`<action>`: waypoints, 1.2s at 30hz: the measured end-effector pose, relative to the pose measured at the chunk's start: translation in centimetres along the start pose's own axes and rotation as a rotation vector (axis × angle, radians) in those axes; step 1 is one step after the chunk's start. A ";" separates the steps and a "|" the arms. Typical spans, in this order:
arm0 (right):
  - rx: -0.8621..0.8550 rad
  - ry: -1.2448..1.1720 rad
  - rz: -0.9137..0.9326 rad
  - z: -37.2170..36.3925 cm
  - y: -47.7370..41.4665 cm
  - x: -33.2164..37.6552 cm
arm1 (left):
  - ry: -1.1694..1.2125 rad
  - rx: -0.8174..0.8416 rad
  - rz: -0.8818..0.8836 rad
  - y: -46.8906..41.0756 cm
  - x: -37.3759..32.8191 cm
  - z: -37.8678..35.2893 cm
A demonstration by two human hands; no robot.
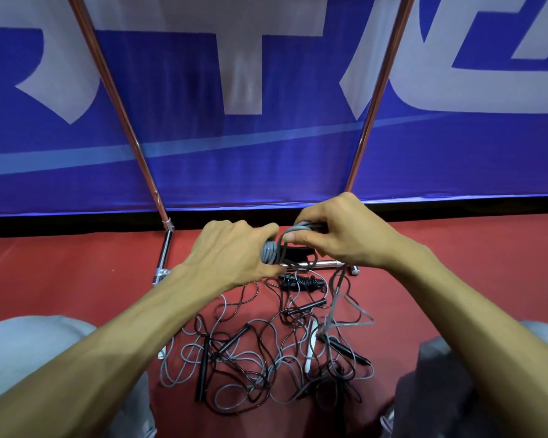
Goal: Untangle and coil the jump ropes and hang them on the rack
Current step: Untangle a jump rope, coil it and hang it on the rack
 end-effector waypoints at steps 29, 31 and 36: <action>0.208 -0.776 -0.363 -1.2 -1.8 -4.8 | 1.068 0.040 0.011 2.3 3.1 3.7; 0.160 -0.836 -0.419 -1.1 -1.9 -5.3 | 1.200 0.007 0.017 2.6 3.1 4.0; 0.146 -0.772 -0.395 -1.7 -1.5 -4.5 | 1.293 -0.118 0.074 2.7 3.3 4.1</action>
Point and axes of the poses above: each hand's wrist, its own y-axis away from the middle knuckle, its own z-axis out of the back of the hand, x = y × z, the point moved 4 cm from there along -y, towards the middle knuckle, and after that the axes turned 15 degrees about -z, right-handed, at the moved point
